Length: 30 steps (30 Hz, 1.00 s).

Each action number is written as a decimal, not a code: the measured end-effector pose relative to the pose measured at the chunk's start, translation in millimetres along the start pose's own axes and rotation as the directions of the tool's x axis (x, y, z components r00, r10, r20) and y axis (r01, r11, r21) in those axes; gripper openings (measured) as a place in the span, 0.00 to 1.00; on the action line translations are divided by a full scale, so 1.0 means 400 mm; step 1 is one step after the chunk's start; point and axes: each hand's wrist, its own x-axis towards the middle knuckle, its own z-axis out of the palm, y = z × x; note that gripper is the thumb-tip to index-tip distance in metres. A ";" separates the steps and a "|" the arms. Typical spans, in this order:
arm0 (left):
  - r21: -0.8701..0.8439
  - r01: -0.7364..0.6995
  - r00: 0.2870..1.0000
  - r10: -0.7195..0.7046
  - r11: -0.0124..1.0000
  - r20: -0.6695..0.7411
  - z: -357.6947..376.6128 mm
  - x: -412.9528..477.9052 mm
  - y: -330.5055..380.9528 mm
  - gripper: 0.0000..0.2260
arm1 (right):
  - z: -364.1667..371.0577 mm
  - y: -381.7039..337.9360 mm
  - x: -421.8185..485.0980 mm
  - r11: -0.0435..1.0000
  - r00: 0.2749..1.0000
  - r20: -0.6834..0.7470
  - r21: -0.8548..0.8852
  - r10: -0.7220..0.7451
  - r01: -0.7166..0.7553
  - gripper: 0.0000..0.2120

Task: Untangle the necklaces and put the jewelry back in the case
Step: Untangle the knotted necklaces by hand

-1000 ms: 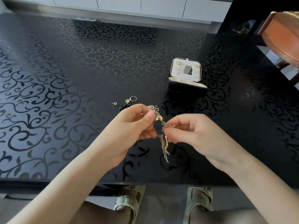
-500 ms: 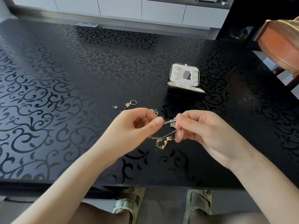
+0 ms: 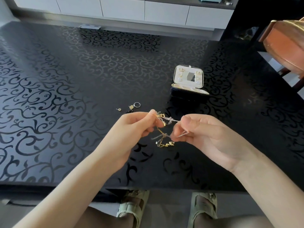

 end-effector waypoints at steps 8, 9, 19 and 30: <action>-0.474 0.218 0.976 -0.178 0.853 0.129 0.008 0.007 0.010 0.19 | 0.005 -0.006 0.002 0.999 0.999 -0.018 -0.006 0.034 -0.034 0.08; -0.495 0.237 0.971 -0.196 0.836 0.133 0.007 0.008 0.012 0.18 | 0.005 -0.005 0.003 0.999 0.999 -0.026 -0.011 0.042 -0.043 0.08; -0.038 0.155 0.984 -0.158 0.987 -0.082 -0.010 0.010 0.003 0.25 | -0.007 -0.001 0.008 0.992 0.983 -0.186 0.122 -0.012 0.036 0.14; -0.115 0.132 0.968 -0.153 0.985 -0.201 -0.040 0.029 0.003 0.25 | -0.012 -0.015 0.002 0.999 0.980 -0.197 0.041 0.035 -0.028 0.05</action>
